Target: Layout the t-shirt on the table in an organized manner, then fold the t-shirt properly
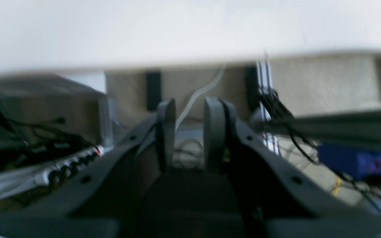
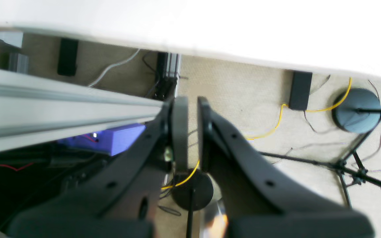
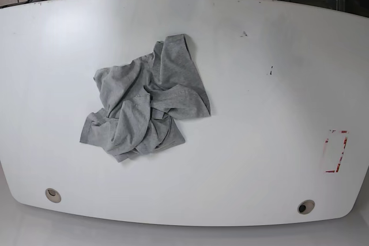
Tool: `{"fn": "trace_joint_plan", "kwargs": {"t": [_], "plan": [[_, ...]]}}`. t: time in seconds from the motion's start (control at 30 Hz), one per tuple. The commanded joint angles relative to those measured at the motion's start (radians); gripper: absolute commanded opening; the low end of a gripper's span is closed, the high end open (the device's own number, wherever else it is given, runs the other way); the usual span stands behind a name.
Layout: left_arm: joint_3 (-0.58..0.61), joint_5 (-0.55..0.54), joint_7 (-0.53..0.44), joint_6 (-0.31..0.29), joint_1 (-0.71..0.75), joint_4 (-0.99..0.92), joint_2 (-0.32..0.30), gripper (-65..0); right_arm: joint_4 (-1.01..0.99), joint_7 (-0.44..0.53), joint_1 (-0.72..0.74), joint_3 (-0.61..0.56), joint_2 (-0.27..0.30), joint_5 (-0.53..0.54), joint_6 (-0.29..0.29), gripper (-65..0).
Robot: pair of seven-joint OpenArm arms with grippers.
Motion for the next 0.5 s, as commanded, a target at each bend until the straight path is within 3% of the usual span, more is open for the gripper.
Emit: {"fn": "trace_joint_plan", "kwargs": {"t": [0.0,0.33,0.47], "plan": [[-0.008,-0.006,-0.022,0.0,-0.014,0.023,-0.002,-52.1,0.015,0.039,0.015,0.007,0.003,0.01,0.006,-60.9],[-0.007,-0.006,-0.022,0.0,-0.157,0.028,-0.002,-51.5,0.015,0.072,0.173,0.007,0.006,0.01,0.006,-60.2],[-0.005,-0.006,-0.018,0.0,-0.226,0.028,0.003,-46.8,0.015,0.063,0.259,0.003,0.006,0.01,0.006,-60.1]]}}
